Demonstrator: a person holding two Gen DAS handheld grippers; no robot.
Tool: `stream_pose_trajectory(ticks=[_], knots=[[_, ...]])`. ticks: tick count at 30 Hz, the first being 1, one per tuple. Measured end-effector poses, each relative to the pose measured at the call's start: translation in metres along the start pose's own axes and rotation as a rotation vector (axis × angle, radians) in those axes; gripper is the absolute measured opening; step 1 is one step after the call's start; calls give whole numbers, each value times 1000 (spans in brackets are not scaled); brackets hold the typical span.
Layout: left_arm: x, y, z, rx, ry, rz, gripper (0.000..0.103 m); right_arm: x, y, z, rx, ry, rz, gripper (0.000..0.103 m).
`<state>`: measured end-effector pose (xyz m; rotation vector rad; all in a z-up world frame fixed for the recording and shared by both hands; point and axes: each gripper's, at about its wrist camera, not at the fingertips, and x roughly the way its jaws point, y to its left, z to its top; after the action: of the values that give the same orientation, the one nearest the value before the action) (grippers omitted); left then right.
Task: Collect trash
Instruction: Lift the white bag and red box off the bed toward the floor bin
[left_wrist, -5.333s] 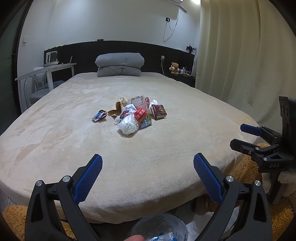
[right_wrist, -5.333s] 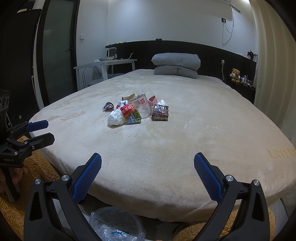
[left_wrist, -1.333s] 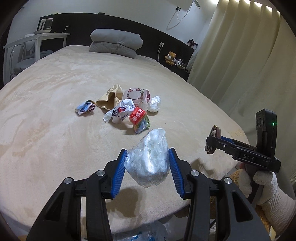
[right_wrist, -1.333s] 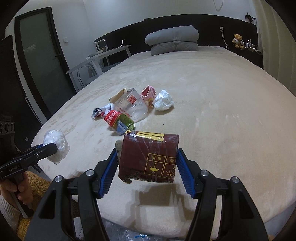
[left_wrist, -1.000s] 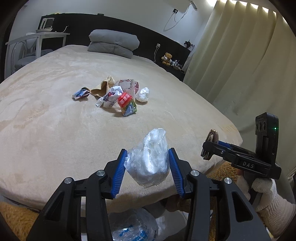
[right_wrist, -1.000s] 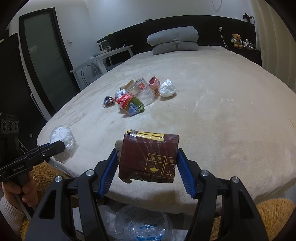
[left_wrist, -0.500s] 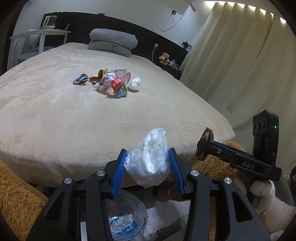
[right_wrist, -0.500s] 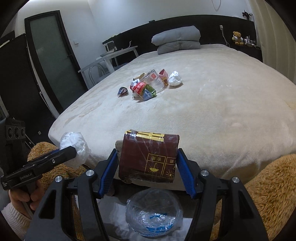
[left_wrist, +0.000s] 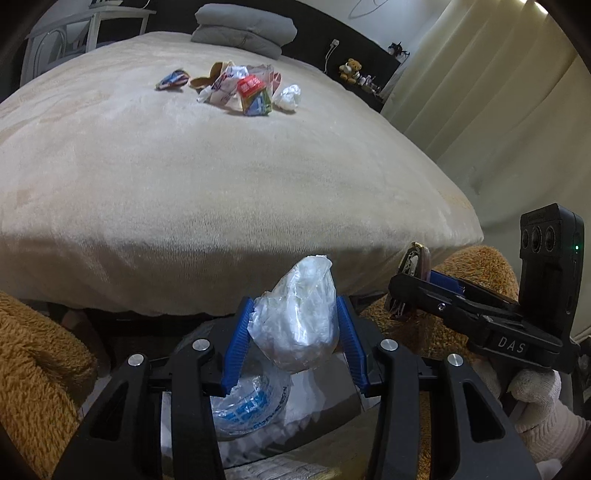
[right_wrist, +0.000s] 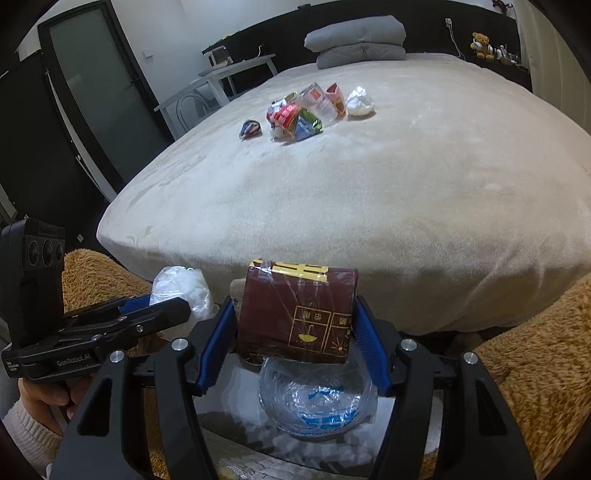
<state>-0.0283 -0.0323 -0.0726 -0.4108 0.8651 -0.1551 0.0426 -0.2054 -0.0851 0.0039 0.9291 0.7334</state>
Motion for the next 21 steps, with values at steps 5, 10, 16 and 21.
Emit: stream_pose_trajectory(ticks=[5, 10, 16, 21], knots=[[20, 7, -4, -29, 89, 23, 45, 27, -5, -5, 41, 99, 2, 63], [44, 19, -7, -75, 183, 59, 45, 56, -21, -6, 148, 205, 12, 63], [75, 37, -14, -148, 308, 88, 45, 90, -38, -13, 266, 331, 8, 63], [95, 46, -22, -179, 392, 115, 45, 108, -47, -17, 329, 399, 4, 63]])
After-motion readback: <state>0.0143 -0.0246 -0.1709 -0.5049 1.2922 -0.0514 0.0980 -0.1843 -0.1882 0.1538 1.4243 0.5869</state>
